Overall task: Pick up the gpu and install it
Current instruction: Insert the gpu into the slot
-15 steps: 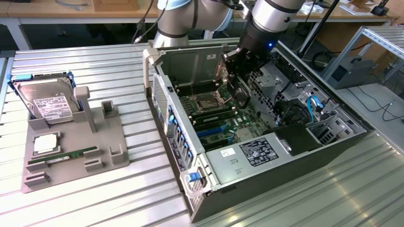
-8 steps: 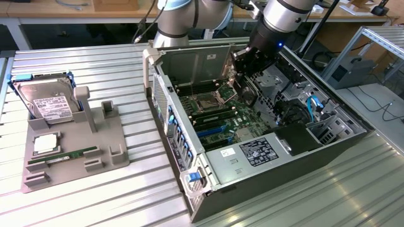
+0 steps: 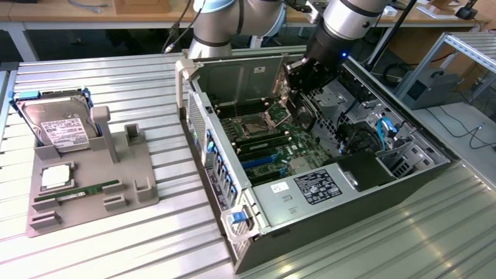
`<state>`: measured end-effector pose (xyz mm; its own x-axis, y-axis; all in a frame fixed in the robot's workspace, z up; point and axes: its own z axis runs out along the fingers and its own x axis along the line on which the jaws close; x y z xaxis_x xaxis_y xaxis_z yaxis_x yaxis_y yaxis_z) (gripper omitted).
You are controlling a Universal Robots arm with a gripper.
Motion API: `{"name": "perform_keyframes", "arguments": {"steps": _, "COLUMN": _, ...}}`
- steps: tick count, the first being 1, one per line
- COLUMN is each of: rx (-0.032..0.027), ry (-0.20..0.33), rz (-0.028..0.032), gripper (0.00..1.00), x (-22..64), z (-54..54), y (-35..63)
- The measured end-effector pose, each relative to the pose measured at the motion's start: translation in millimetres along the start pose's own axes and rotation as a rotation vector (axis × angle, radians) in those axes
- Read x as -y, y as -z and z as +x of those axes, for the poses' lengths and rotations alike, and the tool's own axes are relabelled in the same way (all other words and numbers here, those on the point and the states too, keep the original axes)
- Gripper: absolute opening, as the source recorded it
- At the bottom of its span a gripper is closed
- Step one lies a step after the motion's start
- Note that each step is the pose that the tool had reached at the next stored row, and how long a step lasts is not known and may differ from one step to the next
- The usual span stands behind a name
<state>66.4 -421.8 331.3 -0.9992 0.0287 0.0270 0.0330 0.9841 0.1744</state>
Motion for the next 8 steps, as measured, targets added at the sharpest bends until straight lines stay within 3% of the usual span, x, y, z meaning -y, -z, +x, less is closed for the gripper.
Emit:
{"name": "perform_keyframes", "arguments": {"steps": 4, "rx": -0.0018, "ry": 0.010, "rz": 0.0003, "gripper": 0.28, "x": 0.0, "z": 0.0, "y": 0.0}}
{"name": "perform_keyframes", "arguments": {"steps": 8, "rx": -0.0153, "ry": 0.086, "rz": 0.0024, "gripper": 0.28, "x": 0.0, "z": 0.0, "y": 0.0}}
